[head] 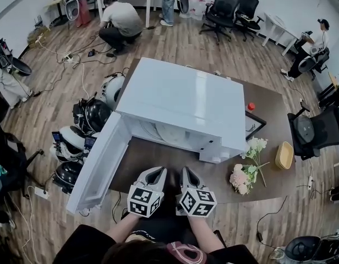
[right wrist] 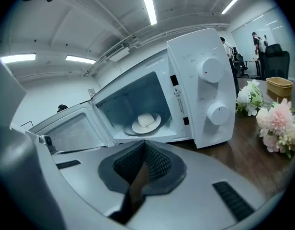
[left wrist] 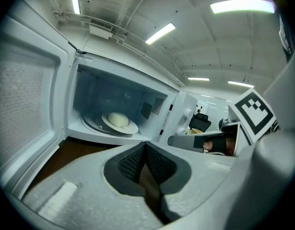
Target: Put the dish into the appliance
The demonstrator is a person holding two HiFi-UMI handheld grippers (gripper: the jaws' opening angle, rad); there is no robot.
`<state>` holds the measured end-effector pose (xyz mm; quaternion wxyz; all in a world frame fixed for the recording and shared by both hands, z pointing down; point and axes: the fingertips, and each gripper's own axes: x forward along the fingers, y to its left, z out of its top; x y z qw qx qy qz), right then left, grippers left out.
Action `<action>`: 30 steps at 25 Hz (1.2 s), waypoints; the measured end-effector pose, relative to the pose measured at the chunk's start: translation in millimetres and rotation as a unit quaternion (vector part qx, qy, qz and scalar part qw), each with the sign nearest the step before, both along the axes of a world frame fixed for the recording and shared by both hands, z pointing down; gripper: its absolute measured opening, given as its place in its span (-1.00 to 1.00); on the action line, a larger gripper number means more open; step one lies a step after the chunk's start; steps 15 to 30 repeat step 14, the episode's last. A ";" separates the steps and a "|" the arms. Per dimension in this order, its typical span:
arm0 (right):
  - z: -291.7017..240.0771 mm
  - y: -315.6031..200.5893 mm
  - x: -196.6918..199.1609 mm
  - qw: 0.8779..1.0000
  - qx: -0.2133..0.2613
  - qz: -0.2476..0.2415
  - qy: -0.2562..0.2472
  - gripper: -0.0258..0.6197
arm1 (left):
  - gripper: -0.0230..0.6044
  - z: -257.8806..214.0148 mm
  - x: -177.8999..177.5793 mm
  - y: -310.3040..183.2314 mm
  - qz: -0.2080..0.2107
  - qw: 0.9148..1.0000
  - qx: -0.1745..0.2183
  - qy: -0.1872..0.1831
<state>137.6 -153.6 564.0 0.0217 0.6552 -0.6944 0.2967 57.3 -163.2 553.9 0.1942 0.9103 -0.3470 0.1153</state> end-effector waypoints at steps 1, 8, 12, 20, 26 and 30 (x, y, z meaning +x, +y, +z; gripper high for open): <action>0.8 -1.1 -0.5 1.000 -0.001 0.000 -0.001 -0.90 | -0.91 -0.3 -0.2 -1.2 0.002 1.000 0.000 -0.002; -0.2 -11.7 3.5 1.000 0.002 -0.001 0.019 -0.90 | -0.91 -2.1 -1.8 -6.8 -0.002 1.000 0.005 -0.009; -1.1 -17.6 6.9 0.999 -0.001 0.006 0.032 -0.90 | -0.91 -1.9 -8.1 -15.0 -0.018 1.000 0.007 -0.008; -0.4 -18.9 6.8 0.999 -0.003 0.007 0.032 -0.90 | -0.91 -1.6 -11.8 -17.5 -0.023 1.000 0.007 -0.009; -0.4 -18.9 6.8 0.999 -0.003 0.007 0.032 -0.90 | -0.91 -1.6 -11.8 -17.5 -0.023 1.000 0.007 -0.009; -0.4 -18.9 6.8 0.999 -0.003 0.007 0.032 -0.90 | -0.91 -1.6 -11.8 -17.5 -0.023 1.000 0.007 -0.009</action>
